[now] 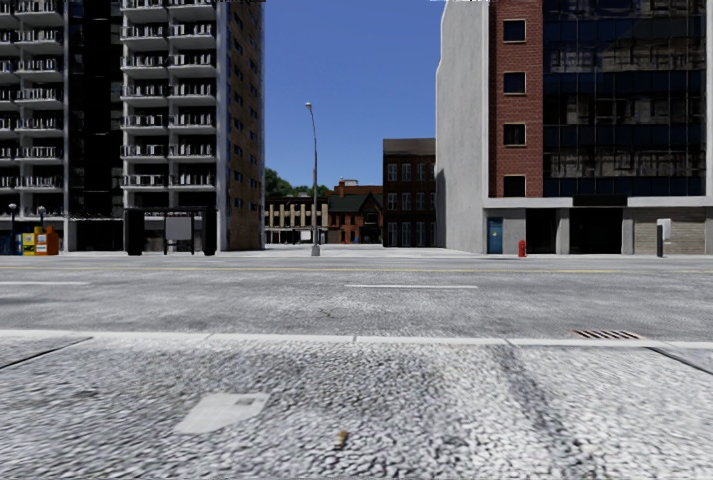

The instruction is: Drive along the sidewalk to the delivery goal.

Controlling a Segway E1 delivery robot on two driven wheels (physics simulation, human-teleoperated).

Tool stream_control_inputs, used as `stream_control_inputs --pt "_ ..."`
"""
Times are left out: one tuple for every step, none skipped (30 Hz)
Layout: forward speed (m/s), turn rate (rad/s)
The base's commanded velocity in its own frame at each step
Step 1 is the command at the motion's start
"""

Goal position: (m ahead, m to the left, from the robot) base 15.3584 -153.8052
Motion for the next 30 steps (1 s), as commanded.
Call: stream_control_inputs --pt "0.00 -0.46" --pt "0.00 -0.46" --pt "0.00 -0.46" --pt "0.00 -0.46" --pt "0.00 -0.47" --pt "0.00 -0.47" --pt "0.00 -0.47" --pt "0.49 -0.47" --pt "0.49 -0.47" --pt "0.62 -0.47" --pt "0.69 -0.47" --pt "0.73 -0.47" --pt "0.73 -0.47" --pt "0.76 -0.47" --pt "0.79 -0.47" --pt "0.85 -0.48" --pt "0.85 -0.48" --pt "0.90 -0.51" --pt "0.92 -0.54" --pt "0.98 -0.54" --pt "0.98 -0.54" --pt "1.02 -0.55" --pt "1.05 -0.55" --pt "1.11 -0.55" --pt "1.11 -0.55" --pt "1.14 -0.55" --pt "1.20 -0.55" --pt "1.25 -0.55" --pt "1.25 -0.55" --pt "1.27 -0.55"
